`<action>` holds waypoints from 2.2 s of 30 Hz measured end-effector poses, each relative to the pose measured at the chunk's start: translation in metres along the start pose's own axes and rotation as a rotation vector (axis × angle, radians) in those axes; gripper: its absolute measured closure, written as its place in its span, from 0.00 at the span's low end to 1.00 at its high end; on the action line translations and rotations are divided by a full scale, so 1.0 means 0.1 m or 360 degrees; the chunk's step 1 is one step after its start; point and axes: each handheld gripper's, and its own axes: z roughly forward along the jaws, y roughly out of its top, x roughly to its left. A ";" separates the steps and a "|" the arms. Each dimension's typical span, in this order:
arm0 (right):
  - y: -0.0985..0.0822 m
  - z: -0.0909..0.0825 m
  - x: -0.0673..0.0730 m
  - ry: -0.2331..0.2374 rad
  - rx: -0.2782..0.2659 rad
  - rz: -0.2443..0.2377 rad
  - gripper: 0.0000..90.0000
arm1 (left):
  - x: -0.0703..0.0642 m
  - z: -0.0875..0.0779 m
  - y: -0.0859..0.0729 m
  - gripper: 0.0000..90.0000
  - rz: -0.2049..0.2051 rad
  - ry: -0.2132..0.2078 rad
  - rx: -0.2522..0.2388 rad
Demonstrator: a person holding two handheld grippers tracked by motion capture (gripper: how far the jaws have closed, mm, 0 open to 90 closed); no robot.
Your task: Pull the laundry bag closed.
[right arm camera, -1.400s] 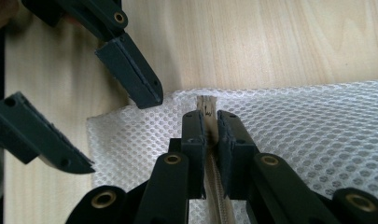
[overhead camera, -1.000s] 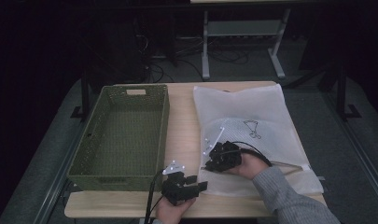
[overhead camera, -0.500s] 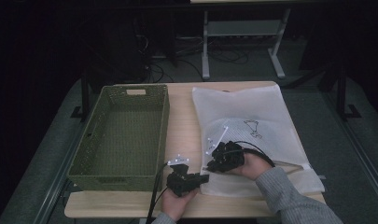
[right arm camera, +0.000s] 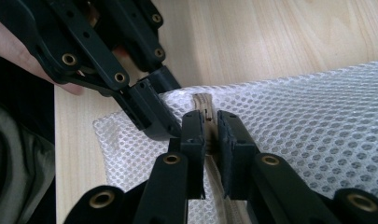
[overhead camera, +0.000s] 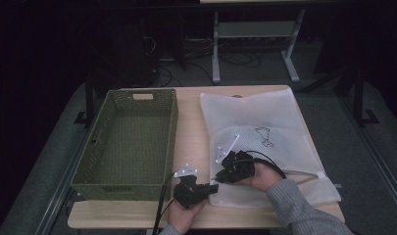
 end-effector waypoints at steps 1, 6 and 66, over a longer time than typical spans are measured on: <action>0.00 -0.01 0.00 -0.0001 0.0001 -0.0005 0.90 | 0.00 0.00 0.00 0.80 0.0000 -0.0002 -0.0004; -0.01 -0.04 0.02 -0.0016 0.0008 -0.0014 0.90 | 0.01 -0.01 0.03 0.88 -0.0007 -0.0001 -0.0042; -0.63 -0.77 0.11 -0.0213 0.0020 -0.0005 0.91 | -0.09 -0.12 0.07 0.95 0.0074 -0.0090 -0.0148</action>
